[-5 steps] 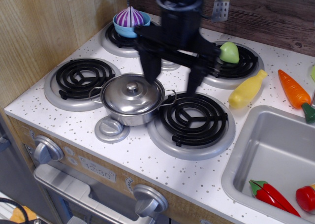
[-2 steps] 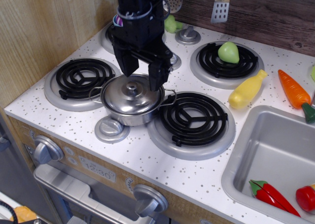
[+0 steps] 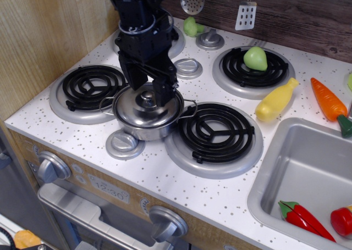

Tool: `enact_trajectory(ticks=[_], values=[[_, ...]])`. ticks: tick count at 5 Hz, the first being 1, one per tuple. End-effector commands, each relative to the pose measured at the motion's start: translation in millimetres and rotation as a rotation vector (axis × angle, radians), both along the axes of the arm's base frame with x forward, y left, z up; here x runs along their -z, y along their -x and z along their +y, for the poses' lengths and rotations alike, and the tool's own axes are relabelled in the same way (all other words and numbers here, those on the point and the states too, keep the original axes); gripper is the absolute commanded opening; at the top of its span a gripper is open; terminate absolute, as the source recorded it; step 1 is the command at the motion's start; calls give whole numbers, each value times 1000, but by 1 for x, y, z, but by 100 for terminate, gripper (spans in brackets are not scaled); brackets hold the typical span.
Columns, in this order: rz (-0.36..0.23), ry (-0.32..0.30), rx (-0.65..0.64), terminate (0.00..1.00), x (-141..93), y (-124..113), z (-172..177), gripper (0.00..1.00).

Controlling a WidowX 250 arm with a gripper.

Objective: Take lid off pot or pan

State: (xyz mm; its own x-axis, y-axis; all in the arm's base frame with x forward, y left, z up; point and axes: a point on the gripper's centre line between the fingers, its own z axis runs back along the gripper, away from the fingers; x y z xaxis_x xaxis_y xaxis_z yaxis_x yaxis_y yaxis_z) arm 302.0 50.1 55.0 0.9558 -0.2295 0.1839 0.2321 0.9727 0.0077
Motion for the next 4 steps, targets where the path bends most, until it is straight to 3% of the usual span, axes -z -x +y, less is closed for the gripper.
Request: enact_trajectory(ticks=[1,2,3,4], values=[[-38,13,32,0,0,-9,12,0],[-25,41,34,0,0,-8,13,0],[-15,25,34,0,-10,-5,8,0],[-8,-36,65,0,-33,-6,3,0]])
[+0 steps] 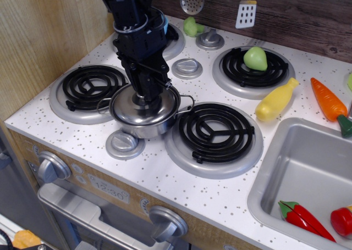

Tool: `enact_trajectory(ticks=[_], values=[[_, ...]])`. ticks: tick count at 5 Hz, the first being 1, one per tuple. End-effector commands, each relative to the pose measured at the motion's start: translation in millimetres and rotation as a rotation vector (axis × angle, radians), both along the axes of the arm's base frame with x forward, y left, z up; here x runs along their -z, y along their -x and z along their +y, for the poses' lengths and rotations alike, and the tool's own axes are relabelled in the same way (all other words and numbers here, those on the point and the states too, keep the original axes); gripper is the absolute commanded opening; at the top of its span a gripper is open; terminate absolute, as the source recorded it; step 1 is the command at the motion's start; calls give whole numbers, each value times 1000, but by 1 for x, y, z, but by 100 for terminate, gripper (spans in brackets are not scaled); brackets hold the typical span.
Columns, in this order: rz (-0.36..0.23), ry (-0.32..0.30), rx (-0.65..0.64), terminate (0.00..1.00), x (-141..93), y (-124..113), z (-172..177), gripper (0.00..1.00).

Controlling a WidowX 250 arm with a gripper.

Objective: Take lid off pot or pan

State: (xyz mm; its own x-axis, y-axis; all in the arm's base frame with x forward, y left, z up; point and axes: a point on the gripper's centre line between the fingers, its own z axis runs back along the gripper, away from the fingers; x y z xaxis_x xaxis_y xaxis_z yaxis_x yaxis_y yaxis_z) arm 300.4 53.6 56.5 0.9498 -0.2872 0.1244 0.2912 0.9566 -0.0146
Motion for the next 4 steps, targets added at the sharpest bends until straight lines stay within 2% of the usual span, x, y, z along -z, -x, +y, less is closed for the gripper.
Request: enact_trajectory(ticks=[1,2,4], values=[[-60,-86,45,0,-46,-11,5,0],[-73,-163,123,0,-53,-13,29,0],[-104,-180,315,0,-41,-26,84,0]])
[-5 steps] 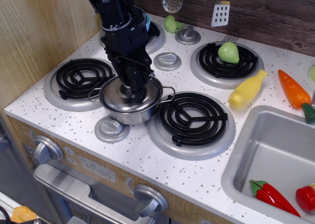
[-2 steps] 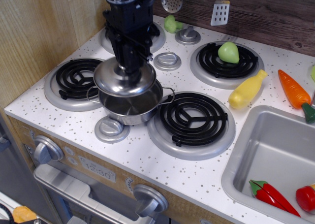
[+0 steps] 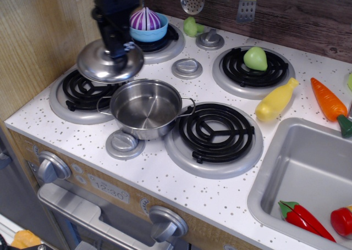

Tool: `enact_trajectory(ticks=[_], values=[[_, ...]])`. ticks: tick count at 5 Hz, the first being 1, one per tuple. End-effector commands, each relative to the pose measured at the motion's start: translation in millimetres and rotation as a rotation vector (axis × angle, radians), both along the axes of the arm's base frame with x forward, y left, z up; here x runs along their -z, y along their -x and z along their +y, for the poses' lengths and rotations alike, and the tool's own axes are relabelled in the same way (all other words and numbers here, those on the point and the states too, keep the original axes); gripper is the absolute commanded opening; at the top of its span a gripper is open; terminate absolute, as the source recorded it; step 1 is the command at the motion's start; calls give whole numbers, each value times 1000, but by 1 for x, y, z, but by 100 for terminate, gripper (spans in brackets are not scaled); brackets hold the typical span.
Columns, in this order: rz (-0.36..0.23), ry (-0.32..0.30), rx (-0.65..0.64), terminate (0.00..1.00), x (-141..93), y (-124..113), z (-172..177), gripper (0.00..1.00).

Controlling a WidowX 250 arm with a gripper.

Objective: Take lid off pot or pan

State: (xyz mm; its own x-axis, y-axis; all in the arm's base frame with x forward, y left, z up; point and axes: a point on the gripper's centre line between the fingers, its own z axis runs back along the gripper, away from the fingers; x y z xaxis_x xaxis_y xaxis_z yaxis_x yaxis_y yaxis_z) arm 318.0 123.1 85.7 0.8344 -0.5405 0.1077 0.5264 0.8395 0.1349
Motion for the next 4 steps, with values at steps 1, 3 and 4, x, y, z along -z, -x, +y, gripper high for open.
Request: enact_trajectory(ticks=[1,3,4], values=[[-72,-21,107,0,-2,-14,30,0],[-80,53,116,0,24,-8,38,0],[-68,87,84,0,30,0,33,100]])
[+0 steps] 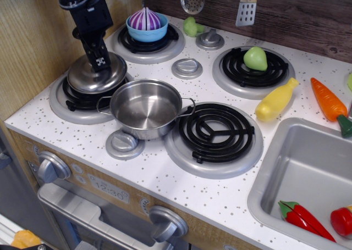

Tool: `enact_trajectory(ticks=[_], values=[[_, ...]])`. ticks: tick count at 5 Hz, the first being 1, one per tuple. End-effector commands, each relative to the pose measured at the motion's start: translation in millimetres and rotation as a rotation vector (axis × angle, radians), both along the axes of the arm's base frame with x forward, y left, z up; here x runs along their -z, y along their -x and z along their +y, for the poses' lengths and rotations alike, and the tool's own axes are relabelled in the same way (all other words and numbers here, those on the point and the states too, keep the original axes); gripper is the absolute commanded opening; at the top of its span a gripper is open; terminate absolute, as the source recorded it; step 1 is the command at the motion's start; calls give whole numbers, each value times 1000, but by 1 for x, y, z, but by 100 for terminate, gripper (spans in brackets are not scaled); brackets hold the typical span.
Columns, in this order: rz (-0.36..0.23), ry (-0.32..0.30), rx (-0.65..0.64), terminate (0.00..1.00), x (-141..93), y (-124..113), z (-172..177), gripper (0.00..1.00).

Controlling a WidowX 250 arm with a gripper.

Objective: Take lid off pot or pan

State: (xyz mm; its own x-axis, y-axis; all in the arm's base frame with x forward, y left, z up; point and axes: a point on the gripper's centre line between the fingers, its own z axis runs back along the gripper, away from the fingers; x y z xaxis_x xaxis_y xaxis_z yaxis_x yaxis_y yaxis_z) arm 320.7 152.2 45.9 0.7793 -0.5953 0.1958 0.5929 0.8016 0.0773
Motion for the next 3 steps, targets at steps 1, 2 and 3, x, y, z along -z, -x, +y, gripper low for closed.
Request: enact_trajectory(ticks=[1,2,3], values=[[-27,-9,-4,0,-10,2,3,100],[-27,-9,-4,0,-10,2,3,100],[-27,-9,-4,100,-10,2,3,100]])
